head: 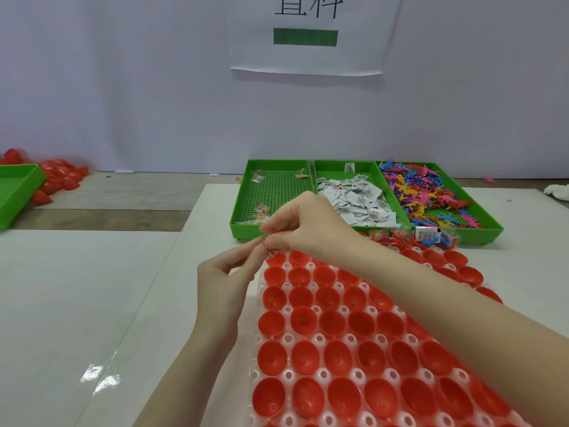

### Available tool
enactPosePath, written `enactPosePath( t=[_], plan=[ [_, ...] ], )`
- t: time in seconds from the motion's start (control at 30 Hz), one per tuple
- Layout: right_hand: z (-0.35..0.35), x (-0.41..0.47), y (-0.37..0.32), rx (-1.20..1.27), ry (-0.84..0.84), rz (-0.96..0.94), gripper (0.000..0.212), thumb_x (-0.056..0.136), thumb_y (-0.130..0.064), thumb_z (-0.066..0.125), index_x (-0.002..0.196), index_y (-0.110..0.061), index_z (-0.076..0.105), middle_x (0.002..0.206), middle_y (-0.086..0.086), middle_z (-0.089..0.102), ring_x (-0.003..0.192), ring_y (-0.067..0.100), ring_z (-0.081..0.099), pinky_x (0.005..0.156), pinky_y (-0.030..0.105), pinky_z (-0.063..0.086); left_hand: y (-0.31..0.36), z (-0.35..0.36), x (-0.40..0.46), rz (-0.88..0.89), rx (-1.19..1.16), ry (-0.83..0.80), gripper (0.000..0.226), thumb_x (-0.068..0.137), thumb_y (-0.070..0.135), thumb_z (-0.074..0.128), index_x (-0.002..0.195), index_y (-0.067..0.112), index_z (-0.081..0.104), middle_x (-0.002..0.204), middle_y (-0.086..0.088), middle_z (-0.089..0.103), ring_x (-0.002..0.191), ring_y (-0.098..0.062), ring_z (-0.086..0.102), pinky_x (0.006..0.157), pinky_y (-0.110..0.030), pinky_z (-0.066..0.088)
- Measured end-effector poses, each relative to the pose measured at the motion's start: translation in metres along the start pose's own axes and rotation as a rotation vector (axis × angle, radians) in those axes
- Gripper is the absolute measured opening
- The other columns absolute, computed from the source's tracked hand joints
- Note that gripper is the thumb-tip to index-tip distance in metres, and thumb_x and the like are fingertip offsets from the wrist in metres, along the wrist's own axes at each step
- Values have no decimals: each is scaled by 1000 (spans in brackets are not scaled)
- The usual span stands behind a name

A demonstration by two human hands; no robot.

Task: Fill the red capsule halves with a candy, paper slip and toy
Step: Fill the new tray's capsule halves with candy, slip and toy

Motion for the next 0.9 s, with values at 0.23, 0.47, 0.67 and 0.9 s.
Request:
enactPosePath(
  t=[0.23,0.47,0.67,0.9],
  plan=[
    [5,-1,22,-105,-34,63,9,77,-12,71,86,-10,74,65,-5,61,56,-3,52,56,8,43,-10,-5,10,-23,345,-105,23,65,39,74,87,34,67,79,15,71,77,-2,63,62,-10,47],
    [22,-8,29,-238,-135,20,6,82,-16,67,87,-15,70,70,-11,57,72,6,54,70,20,44,-29,-4,12,-129,579,-223,36,67,32,80,98,26,63,86,10,63,77,-5,59,61,-14,43],
    [45,-18,14,-667,-218,-233,12,88,-12,53,99,-10,57,105,5,54,103,21,48,78,35,42,-25,-3,12,-65,584,-180,31,65,23,82,93,23,69,75,9,67,67,-2,61,59,-12,44],
    [39,-15,9,-560,-153,-153,30,86,-16,57,115,-16,55,105,6,64,103,24,54,83,36,43,-29,-7,13,-84,571,-144,32,61,24,84,90,22,70,70,8,69,60,2,62,59,-14,44]
  ],
)
Point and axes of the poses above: each hand's wrist, its own x-axis towards the middle knuckle, its own z-axis out of the palm, y = z × x, the point moved 8 cm from there along x, towards the middle knuckle
